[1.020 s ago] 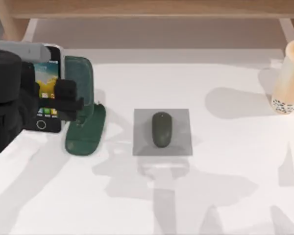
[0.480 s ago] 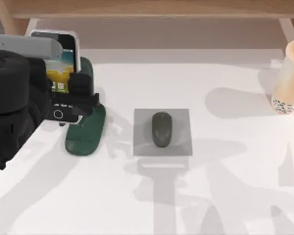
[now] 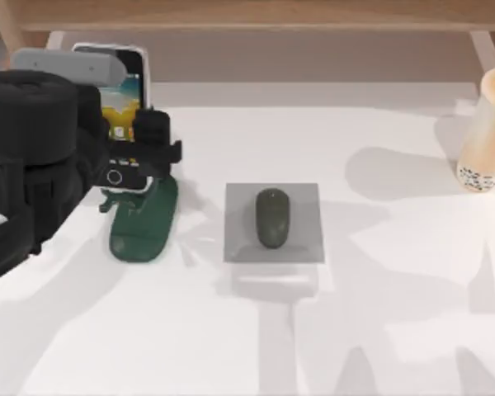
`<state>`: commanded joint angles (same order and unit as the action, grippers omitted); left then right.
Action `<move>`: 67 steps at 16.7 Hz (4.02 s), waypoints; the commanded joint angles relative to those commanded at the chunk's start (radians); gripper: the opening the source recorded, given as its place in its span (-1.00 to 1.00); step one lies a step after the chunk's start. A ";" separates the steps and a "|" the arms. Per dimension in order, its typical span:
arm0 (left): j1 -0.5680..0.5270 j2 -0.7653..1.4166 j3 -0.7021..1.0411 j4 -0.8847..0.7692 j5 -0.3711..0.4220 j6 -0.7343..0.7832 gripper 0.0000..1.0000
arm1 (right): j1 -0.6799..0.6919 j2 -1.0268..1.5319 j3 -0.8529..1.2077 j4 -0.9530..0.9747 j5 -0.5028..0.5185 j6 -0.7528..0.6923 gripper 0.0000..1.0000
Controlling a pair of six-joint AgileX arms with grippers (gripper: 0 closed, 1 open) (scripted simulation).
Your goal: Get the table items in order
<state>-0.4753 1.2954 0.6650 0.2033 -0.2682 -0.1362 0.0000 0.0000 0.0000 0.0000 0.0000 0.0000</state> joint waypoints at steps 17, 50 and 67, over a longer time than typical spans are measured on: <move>0.007 0.023 0.003 0.020 0.009 0.004 0.81 | 0.000 0.000 0.000 0.000 0.000 0.000 1.00; 0.063 -0.341 -0.193 -0.066 0.021 0.011 1.00 | 0.000 0.000 0.000 0.000 0.000 0.000 1.00; 0.475 -1.295 -0.665 -0.203 0.268 0.136 1.00 | 0.000 0.000 0.000 0.000 0.000 0.000 1.00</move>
<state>-0.0001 0.0001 0.0000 0.0001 -0.0001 0.0000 0.0000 0.0000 0.0000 0.0000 0.0000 0.0000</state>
